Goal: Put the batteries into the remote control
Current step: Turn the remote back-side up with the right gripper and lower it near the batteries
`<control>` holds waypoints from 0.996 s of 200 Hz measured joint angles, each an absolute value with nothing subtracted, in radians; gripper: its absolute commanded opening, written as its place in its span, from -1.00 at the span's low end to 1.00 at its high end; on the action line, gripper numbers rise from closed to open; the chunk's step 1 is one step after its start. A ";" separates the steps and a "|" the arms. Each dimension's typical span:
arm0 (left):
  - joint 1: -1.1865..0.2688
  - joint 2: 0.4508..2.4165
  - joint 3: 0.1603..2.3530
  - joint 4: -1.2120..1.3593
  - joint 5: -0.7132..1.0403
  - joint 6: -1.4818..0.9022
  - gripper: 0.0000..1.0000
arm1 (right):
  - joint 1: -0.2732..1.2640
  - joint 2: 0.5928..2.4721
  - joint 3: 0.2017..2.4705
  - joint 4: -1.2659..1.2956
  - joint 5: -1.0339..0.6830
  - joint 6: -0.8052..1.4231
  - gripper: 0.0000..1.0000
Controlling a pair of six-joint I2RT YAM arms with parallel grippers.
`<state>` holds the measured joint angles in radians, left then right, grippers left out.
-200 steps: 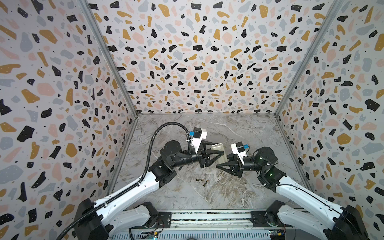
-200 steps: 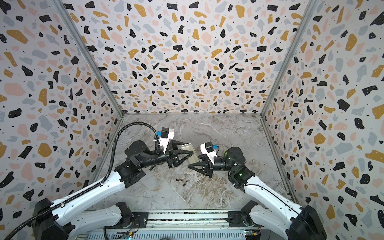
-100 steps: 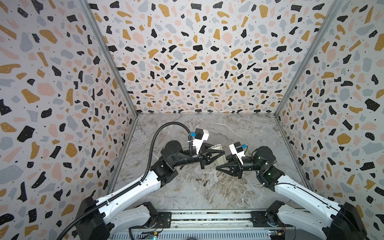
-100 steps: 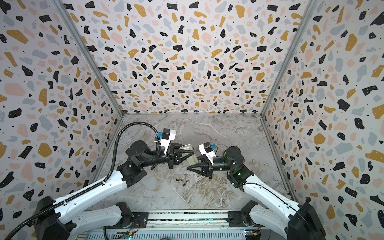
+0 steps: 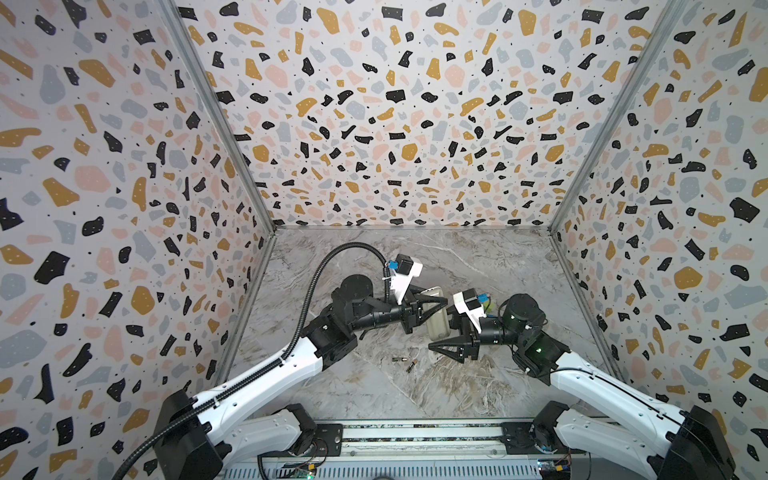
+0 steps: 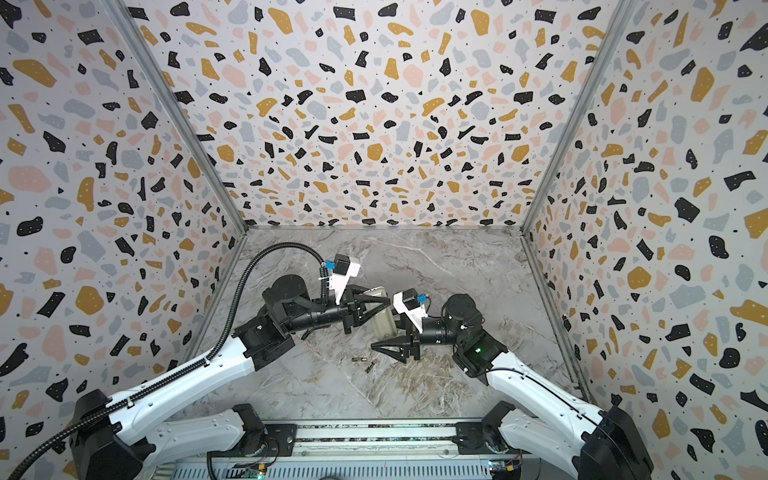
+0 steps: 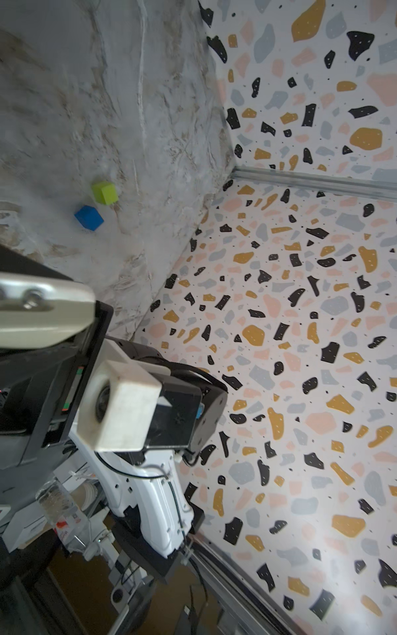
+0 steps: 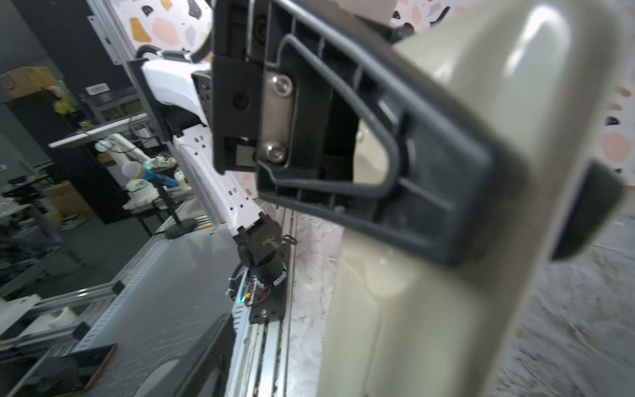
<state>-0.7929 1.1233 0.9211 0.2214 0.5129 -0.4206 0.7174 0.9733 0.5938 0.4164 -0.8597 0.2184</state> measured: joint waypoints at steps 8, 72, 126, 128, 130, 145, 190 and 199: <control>-0.786 1.132 0.949 0.171 0.505 -0.413 -1.00 | 0.730 0.968 0.595 0.385 -0.814 0.192 0.45; -0.632 1.180 0.942 0.011 0.513 -0.422 -1.00 | 0.850 0.876 0.596 0.148 -0.410 -0.030 0.34; -0.582 1.238 0.844 -0.013 0.571 -0.418 -1.00 | 1.029 0.815 0.570 0.176 -0.140 -0.294 0.31; -0.580 1.242 0.839 -0.012 0.575 -0.418 -1.00 | 1.036 0.816 0.564 0.184 -0.134 -0.305 0.31; -0.577 1.245 0.835 -0.012 0.578 -0.419 -1.00 | 1.042 0.817 0.559 0.191 -0.118 -0.324 0.31; -0.561 1.277 0.808 -0.010 0.604 -0.422 -1.00 | 1.086 0.842 0.522 0.236 -0.058 -0.414 0.30; -0.550 1.336 0.794 0.001 0.648 -0.435 -1.00 | 1.135 0.989 0.479 0.292 0.036 -0.627 0.05; -0.550 1.346 0.793 0.008 0.655 -0.441 -1.00 | 1.135 1.005 0.476 0.304 0.040 -0.651 0.03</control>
